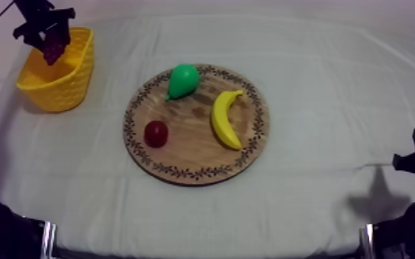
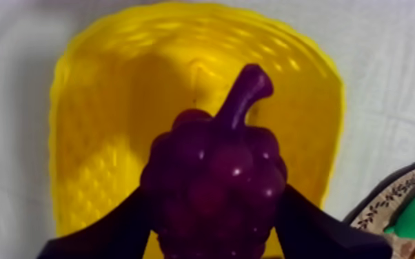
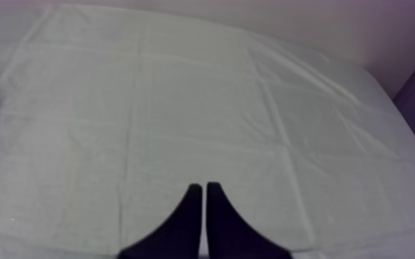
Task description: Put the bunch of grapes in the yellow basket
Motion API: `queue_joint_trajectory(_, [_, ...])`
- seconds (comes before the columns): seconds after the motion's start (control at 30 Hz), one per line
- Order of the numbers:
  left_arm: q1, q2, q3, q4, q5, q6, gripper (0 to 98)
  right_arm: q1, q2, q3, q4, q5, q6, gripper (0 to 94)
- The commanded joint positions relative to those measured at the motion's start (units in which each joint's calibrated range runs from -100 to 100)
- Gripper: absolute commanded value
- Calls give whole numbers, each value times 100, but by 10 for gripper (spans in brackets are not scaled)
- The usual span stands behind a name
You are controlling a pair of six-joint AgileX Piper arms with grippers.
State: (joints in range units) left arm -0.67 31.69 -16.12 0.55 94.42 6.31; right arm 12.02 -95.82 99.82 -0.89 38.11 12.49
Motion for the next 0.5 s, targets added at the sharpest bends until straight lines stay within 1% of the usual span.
queue_joint_trajectory(0.0, [-14,146,7,4,-35,4,663,0,-2,-5,-1,4,-1,3])
queue_joint_trajectory(0.1, [-46,301,33,-3,-79,14,698,0,-2,-5,-1,4,-1,3])
queue_joint_trajectory(0.33, [-164,494,147,8,-220,47,900,0,-2,-5,-1,4,-1,3])
queue_joint_trajectory(0.47, [-227,491,188,11,-333,54,942,0,-2,-5,-1,4,-1,3])
